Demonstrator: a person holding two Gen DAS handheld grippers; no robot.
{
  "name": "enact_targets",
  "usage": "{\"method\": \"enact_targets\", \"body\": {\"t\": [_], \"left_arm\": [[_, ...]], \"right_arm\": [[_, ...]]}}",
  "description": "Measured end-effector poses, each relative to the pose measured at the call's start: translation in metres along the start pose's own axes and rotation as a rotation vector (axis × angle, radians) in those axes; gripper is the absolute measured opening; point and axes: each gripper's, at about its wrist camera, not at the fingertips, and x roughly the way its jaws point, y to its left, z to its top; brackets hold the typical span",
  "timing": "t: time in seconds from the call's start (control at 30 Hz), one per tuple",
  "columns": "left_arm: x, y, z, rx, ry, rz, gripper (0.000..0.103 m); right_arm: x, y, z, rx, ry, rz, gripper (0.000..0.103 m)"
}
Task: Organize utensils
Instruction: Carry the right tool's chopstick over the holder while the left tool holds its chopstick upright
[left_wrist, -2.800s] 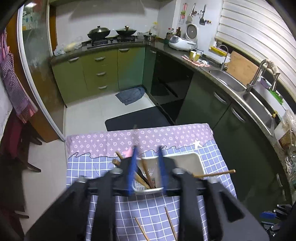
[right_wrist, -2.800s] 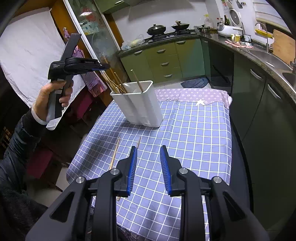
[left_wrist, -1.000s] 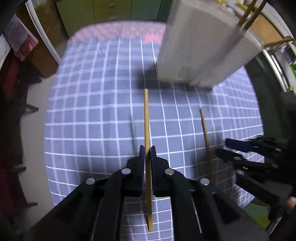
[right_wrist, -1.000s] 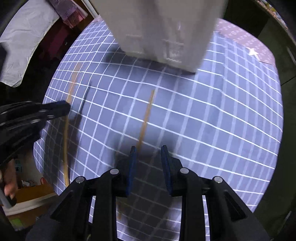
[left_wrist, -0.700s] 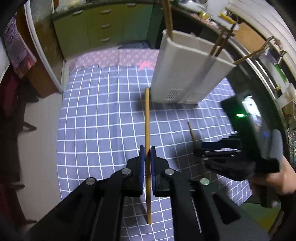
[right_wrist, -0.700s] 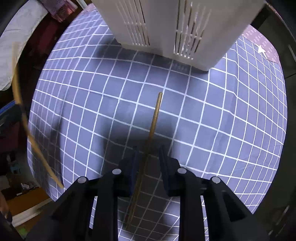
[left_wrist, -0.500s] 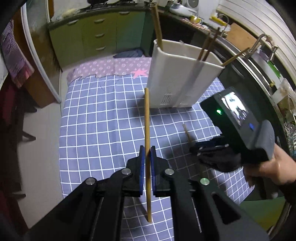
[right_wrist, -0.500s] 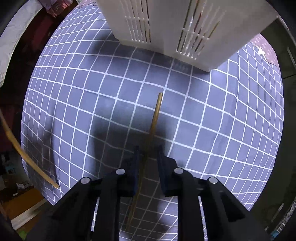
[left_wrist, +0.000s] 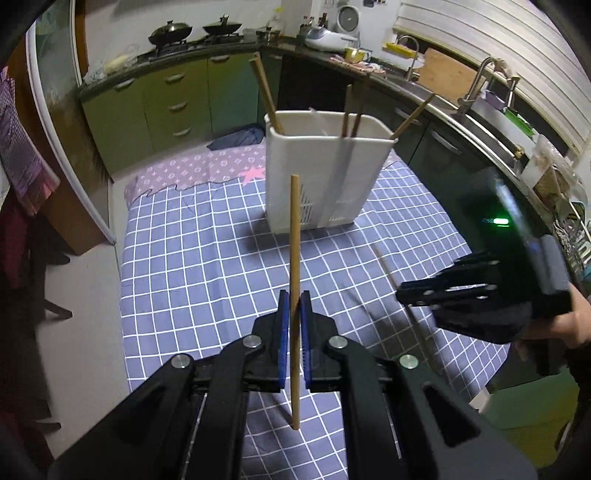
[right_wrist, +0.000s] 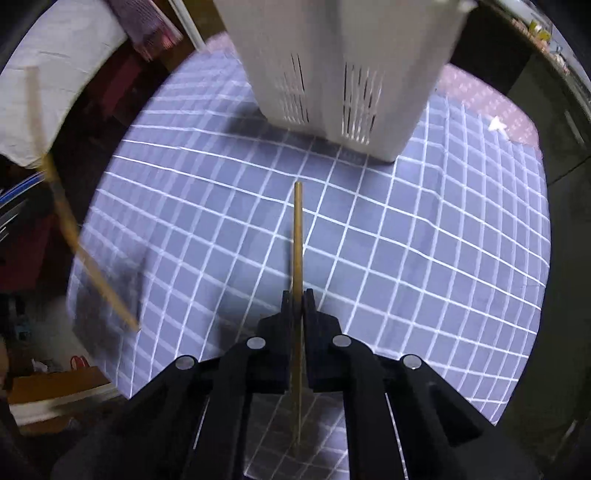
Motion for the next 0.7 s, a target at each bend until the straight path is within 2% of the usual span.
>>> {"method": "enact_targets", "body": {"t": [0.13, 0.33, 0.7], "left_arm": [[-0.008, -0.005, -0.005, 0.020, -0.031, 0.003, 0.006], [-0.012, -0.009, -0.009, 0.032, -0.051, 0.000, 0.006], [-0.022, -0.010, -0.005, 0.050, -0.090, 0.012, 0.006]], "right_arm": [[-0.036, -0.007, -0.024, -0.004, -0.110, 0.044, 0.007], [-0.075, 0.002, -0.049, -0.012, -0.225, 0.072, 0.006], [-0.103, 0.004, -0.059, -0.033, -0.302, 0.095, 0.006]]}}
